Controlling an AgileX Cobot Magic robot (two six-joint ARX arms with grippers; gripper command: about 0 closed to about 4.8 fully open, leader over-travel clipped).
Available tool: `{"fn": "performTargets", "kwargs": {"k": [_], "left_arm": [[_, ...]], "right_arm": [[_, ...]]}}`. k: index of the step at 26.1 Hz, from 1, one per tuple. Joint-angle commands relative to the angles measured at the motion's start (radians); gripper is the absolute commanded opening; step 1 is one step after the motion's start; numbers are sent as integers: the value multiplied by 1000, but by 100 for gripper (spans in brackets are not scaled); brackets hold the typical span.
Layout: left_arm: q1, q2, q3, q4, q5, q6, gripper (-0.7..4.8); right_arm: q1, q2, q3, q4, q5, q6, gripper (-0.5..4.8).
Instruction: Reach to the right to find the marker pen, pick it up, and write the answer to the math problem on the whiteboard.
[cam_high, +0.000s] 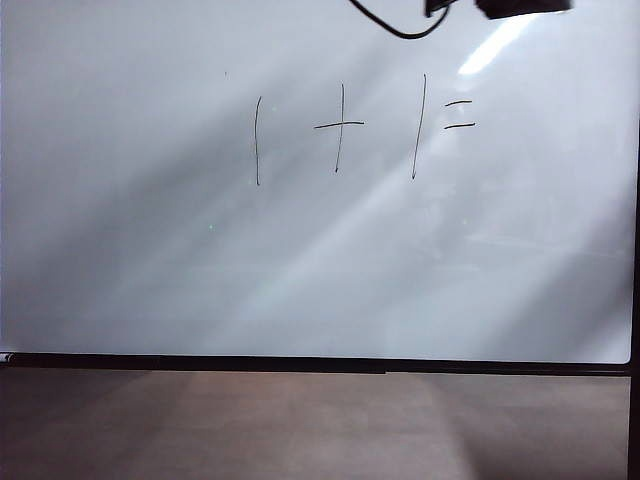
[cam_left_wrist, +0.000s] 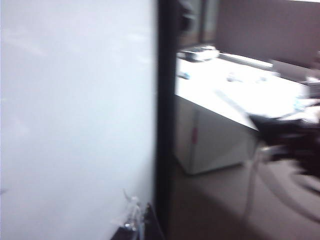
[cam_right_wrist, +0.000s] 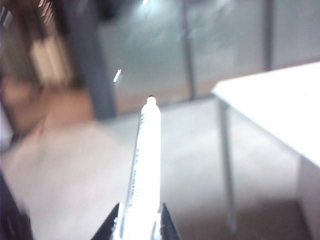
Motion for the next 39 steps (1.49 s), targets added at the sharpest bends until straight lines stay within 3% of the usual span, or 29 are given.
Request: {"fn": "performTargets", "kwargs": {"k": [1, 4, 6, 8, 10, 15, 18, 21, 29, 35, 39], "left_arm": [[59, -8, 5, 25, -172, 0, -5], [110, -8, 0, 103, -391, 0, -4], [123, -8, -6, 254, -522, 0, -4], [123, -8, -27, 442, -588, 0, -5], [111, -8, -53, 554, -579, 1, -4], [79, -8, -73, 561, -426, 0, -5], [69, -6, -74, 515, -172, 0, -5], [69, -6, -117, 500, 16, 0, -4], [114, -11, -312, 515, -2, 0, -4], [126, -15, -322, 532, -153, 0, -4], [127, -14, -322, 513, -160, 0, -4]], "right_arm": [[-15, -160, -53, -19, 40, 40, -7], [-13, -342, -64, -198, 24, 43, -7], [-10, -411, -65, -251, -25, 72, -7], [-11, -468, -79, -272, -31, 96, -7], [-16, -549, -109, -309, -37, 104, -7], [-15, -808, -186, -528, -36, 103, -7], [-15, -1029, -203, -718, 47, 72, -7], [-14, -1191, -203, -866, 27, 70, -7], [37, -1269, -203, -954, -146, 107, -7], [161, -1200, -203, -961, -175, 76, -7], [276, -1120, -203, -930, -131, 35, -7]]}}
